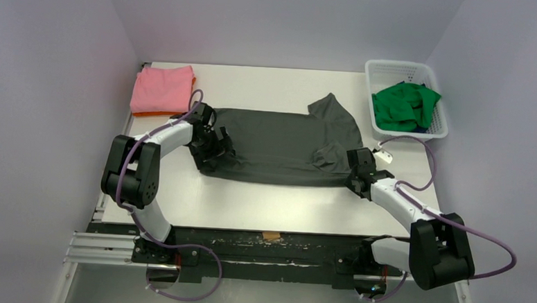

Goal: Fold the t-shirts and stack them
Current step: Fold the flattened tshirt in 1/3 of the way, then grab the side of the flattened tshirt furthest away from the robot with both arms

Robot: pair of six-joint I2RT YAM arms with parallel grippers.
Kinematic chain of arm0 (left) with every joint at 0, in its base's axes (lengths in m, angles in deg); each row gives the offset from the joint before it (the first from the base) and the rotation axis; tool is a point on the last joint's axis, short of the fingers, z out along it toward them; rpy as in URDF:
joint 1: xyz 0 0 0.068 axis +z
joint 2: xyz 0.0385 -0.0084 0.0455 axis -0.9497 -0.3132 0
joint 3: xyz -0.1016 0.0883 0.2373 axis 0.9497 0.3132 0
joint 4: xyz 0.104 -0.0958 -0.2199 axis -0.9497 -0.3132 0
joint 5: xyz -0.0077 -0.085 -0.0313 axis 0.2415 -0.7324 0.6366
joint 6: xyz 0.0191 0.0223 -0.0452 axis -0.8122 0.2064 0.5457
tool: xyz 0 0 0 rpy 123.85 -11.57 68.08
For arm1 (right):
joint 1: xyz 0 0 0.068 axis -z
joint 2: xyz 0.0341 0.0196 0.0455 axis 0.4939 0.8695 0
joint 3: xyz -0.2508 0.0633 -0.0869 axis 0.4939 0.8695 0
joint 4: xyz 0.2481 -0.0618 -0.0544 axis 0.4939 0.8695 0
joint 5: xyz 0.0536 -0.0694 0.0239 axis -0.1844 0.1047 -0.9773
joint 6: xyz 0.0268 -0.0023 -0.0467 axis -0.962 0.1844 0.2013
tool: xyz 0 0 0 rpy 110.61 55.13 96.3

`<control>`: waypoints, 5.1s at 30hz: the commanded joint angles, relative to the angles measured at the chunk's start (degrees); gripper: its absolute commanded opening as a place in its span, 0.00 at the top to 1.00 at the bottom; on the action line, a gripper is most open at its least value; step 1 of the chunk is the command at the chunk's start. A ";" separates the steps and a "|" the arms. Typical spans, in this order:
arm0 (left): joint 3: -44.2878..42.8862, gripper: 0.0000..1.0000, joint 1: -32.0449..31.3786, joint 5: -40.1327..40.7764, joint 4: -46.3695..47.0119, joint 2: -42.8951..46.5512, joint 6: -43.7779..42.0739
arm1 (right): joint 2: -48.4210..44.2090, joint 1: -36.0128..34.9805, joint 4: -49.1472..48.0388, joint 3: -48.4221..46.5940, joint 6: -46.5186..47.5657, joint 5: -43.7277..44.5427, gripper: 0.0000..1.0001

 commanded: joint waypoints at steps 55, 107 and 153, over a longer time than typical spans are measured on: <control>0.83 0.03 1.57 3.35 -1.78 0.91 -2.08 | -25.34 0.44 -6.73 -8.52 21.85 15.49 0.01; 24.40 0.01 -25.94 15.14 -15.84 24.14 19.34 | -10.13 -18.34 4.69 0.55 12.11 -8.01 0.05; -26.40 0.63 4.56 19.78 -20.21 -15.17 0.45 | 49.63 -4.05 -2.40 -62.17 22.51 -7.70 0.14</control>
